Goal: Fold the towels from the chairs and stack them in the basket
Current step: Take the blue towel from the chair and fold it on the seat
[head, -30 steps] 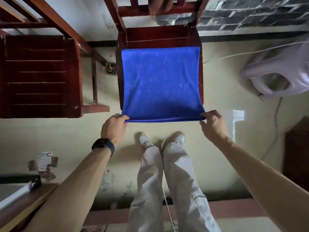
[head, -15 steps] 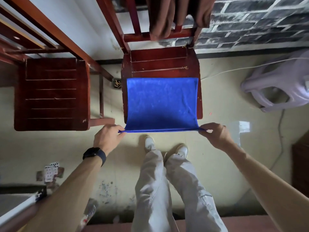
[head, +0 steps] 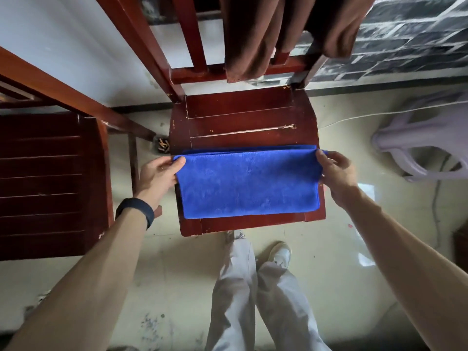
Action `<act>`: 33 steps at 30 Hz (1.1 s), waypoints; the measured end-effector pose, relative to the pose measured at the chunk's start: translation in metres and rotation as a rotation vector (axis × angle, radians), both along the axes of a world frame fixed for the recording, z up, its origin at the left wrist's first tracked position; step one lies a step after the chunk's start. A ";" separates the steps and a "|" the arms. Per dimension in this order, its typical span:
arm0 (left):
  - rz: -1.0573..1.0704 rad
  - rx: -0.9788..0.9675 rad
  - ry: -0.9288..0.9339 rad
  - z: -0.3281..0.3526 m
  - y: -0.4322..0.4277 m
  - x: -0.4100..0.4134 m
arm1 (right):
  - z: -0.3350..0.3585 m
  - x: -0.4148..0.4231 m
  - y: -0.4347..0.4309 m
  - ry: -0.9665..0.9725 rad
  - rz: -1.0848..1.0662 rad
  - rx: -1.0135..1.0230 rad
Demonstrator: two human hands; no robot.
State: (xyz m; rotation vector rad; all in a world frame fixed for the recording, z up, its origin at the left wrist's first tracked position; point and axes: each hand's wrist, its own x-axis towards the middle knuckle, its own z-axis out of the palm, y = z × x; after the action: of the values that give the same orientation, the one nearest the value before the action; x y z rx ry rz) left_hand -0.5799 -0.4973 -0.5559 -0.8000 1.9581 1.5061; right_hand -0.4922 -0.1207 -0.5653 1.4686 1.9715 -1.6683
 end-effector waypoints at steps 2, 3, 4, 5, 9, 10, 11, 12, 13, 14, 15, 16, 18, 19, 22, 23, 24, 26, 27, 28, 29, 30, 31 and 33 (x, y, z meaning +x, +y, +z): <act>0.012 0.004 0.022 -0.012 0.005 -0.008 | -0.013 -0.009 -0.003 -0.011 0.024 0.128; 0.012 -0.011 0.023 -0.017 0.006 -0.011 | -0.016 -0.012 -0.004 -0.034 0.045 0.181; 0.009 -0.027 0.017 -0.021 0.007 -0.014 | -0.018 -0.015 -0.006 -0.067 0.065 0.227; -0.003 -0.045 0.006 -0.025 0.007 -0.016 | -0.020 -0.017 -0.006 -0.099 0.084 0.260; -0.092 -0.159 0.006 -0.033 0.006 -0.018 | -0.021 -0.025 -0.008 -0.178 0.127 0.337; -0.104 -0.183 0.017 -0.034 0.005 -0.018 | -0.021 -0.025 -0.008 -0.199 0.141 0.349; -0.120 -0.206 0.031 -0.035 0.005 -0.017 | -0.020 -0.026 -0.009 -0.216 0.153 0.364; -0.139 -0.228 0.048 -0.035 0.006 -0.015 | -0.019 -0.026 -0.010 -0.226 0.164 0.383; -0.157 -0.256 0.065 -0.036 0.006 -0.014 | -0.018 -0.025 -0.012 -0.224 0.172 0.405; -0.171 -0.285 0.086 -0.036 0.007 -0.013 | -0.018 -0.025 -0.013 -0.210 0.181 0.427; -0.180 -0.317 0.107 -0.036 0.008 -0.013 | -0.019 -0.024 -0.014 -0.194 0.189 0.446; -0.185 -0.345 0.122 -0.035 0.010 -0.012 | -0.020 -0.023 -0.015 -0.184 0.197 0.462; -0.197 -0.386 0.138 -0.030 0.015 -0.012 | -0.023 -0.021 -0.018 -0.171 0.217 0.500; -0.209 -0.404 0.142 -0.028 0.017 -0.012 | -0.025 -0.020 -0.018 -0.159 0.224 0.524; -0.254 -0.465 0.189 -0.024 0.021 -0.014 | -0.028 -0.017 -0.017 -0.139 0.228 0.584; -0.271 -0.487 0.210 -0.024 0.020 -0.014 | -0.029 -0.016 -0.017 -0.135 0.231 0.592; -0.304 -0.514 0.232 -0.023 0.020 -0.015 | -0.029 -0.015 -0.017 -0.129 0.233 0.596; -0.407 -0.619 0.295 -0.023 0.019 -0.014 | -0.028 -0.013 -0.019 -0.094 0.218 0.619; -0.458 -0.698 0.349 -0.023 0.019 -0.013 | -0.026 -0.012 -0.022 -0.063 0.224 0.680; -0.508 -0.783 0.420 -0.024 0.020 -0.011 | -0.024 -0.010 -0.027 -0.035 0.256 0.777; -0.564 -0.862 0.500 -0.024 0.023 -0.008 | -0.022 -0.008 -0.037 -0.011 0.317 0.877; -0.617 -0.917 0.579 -0.024 0.027 -0.002 | -0.019 -0.005 -0.049 0.023 0.407 0.954; -0.662 -0.943 0.652 -0.024 0.033 0.007 | -0.018 -0.002 -0.064 0.060 0.518 0.997; -0.749 -0.924 0.733 -0.031 0.049 0.034 | -0.024 0.005 -0.096 0.090 0.764 1.001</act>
State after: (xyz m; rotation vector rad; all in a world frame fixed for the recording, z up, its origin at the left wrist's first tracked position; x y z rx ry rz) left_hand -0.5457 -0.4480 -0.5866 0.3001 3.0473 0.3891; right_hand -0.4871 -0.2167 -0.5898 0.5559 3.0430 -0.4136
